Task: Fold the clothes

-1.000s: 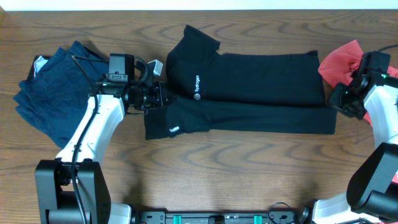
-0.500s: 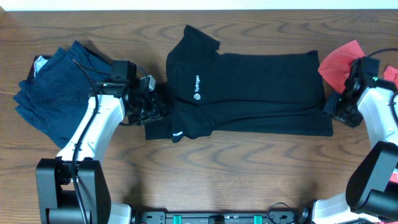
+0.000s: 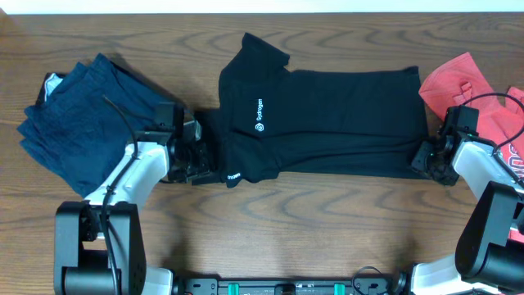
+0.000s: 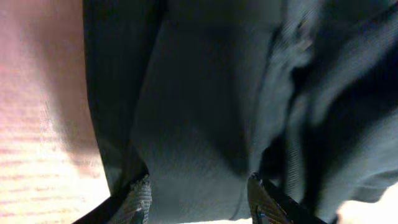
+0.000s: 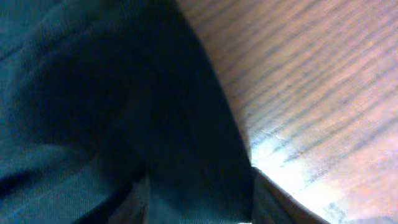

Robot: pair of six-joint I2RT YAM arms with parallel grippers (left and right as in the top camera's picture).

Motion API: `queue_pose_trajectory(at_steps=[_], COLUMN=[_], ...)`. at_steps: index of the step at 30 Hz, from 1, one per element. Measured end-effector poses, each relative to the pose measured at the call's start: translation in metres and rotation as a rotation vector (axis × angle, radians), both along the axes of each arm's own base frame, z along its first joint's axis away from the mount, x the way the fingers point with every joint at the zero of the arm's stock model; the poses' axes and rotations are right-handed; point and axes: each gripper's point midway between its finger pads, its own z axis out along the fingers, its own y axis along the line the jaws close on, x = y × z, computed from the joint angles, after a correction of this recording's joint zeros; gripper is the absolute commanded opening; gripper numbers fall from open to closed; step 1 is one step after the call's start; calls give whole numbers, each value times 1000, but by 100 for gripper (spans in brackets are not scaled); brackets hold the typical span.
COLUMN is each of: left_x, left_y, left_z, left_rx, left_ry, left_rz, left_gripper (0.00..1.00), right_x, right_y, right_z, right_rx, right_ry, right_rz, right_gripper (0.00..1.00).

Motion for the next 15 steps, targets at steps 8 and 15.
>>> queue_pose_trajectory(at_steps=[8, 15], left_x=[-21, -32], left_y=[10, 26], left_z=[-19, -21], left_rx=[56, 141], left_ry=[62, 104], left_rz=[9, 26], left_gripper=[6, 6], right_x=[-3, -37], right_y=[3, -7], right_z=[0, 0], right_rx=[15, -53], right_ry=[6, 147], right_rz=[-6, -46], right_gripper=[1, 2])
